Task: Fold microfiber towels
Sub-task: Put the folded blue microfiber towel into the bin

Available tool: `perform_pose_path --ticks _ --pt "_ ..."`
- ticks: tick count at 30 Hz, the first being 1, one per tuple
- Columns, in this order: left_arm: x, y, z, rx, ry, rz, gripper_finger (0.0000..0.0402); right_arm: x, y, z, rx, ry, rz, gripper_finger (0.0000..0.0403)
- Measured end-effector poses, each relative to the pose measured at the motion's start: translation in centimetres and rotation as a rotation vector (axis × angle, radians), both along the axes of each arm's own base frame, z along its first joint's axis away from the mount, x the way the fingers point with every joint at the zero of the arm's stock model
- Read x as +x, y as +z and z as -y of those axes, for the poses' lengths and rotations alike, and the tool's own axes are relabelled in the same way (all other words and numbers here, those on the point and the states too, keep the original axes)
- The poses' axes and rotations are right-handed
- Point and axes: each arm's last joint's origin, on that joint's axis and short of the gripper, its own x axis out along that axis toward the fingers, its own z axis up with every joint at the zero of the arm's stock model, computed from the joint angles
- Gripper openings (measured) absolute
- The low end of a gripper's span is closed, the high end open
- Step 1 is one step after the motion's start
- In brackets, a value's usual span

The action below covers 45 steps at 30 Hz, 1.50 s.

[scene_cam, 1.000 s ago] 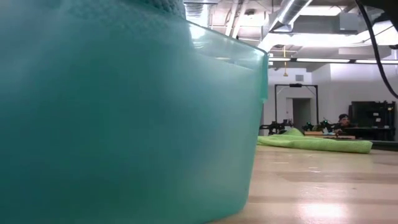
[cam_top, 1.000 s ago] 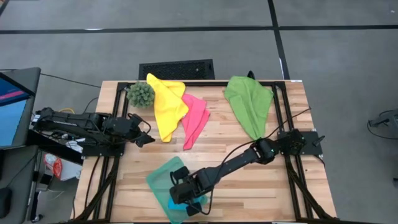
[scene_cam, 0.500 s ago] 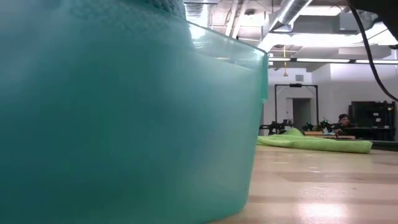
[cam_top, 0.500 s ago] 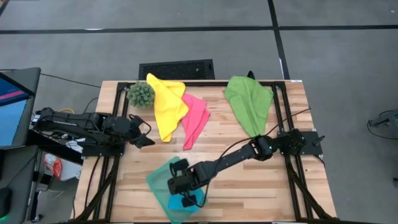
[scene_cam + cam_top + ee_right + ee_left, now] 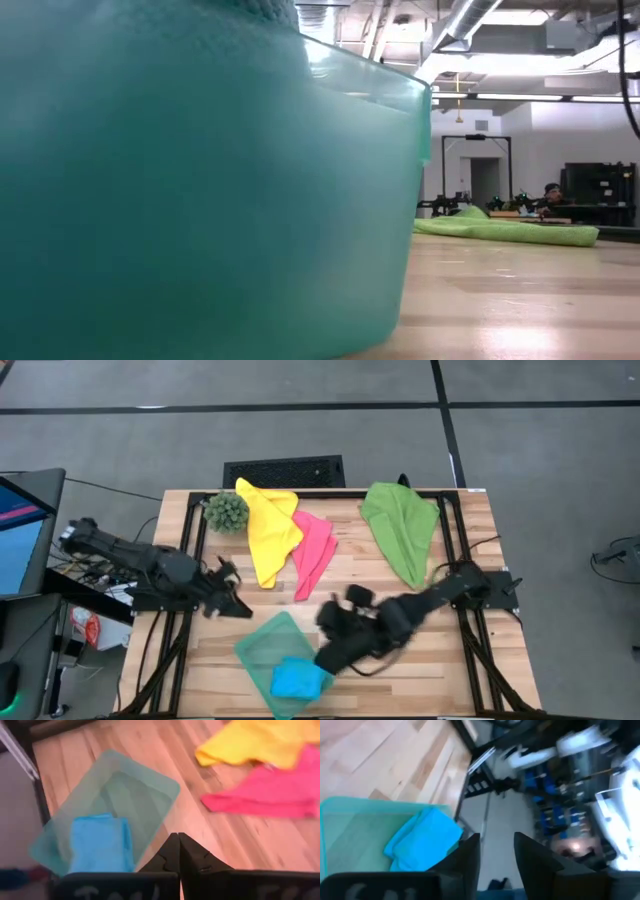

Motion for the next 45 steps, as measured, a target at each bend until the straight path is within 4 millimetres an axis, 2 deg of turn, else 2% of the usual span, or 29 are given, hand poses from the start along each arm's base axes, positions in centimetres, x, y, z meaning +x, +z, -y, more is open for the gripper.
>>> perform_pose_path --ticks 2,4,8,12,15,17,22,30,45 --pt "1.1 -0.5 1.3 0.04 -0.025 -0.041 0.01 -2.4 1.8 -0.7 0.039 -0.072 0.052 0.0013" --pt "2.5 -1.2 2.8 0.087 -0.063 -0.075 0.0098 -4.1 2.4 -1.8 0.062 -0.13 0.081 0.0014" --pt "5.1 -2.8 5.3 0.242 -0.187 -0.108 0.0113 -5.8 1.5 -4.3 0.071 -0.2 0.102 0.0018" --pt "7.5 -3.6 6.9 0.385 -0.327 -0.087 0.0162 -7.1 1.1 -6.0 0.107 -0.223 0.11 0.0016" --pt "9.0 -4.1 7.6 0.484 -0.383 -0.085 0.021 -6.7 -0.1 -7.2 0.135 -0.245 0.113 0.0014" --pt "10.2 -4.4 7.9 0.564 -0.42 -0.066 0.0242 -7.2 -0.4 -7.9 0.144 -0.24 0.106 0.0015" --pt "12.9 -7.4 8.2 0.659 -0.521 -0.123 0.0294 -7.2 -1.2 -9.1 0.176 -0.241 0.099 0.0019" --pt "15.1 -12.1 8.8 0.695 -0.593 -0.21 0.0302 -6.6 -2.3 -10.2 0.211 -0.261 0.108 0.0017" --pt "17.7 -16.2 10.2 0.667 -0.601 -0.11 0.0302 -6.6 -2.4 -10.7 0.231 -0.257 0.129 0.002"
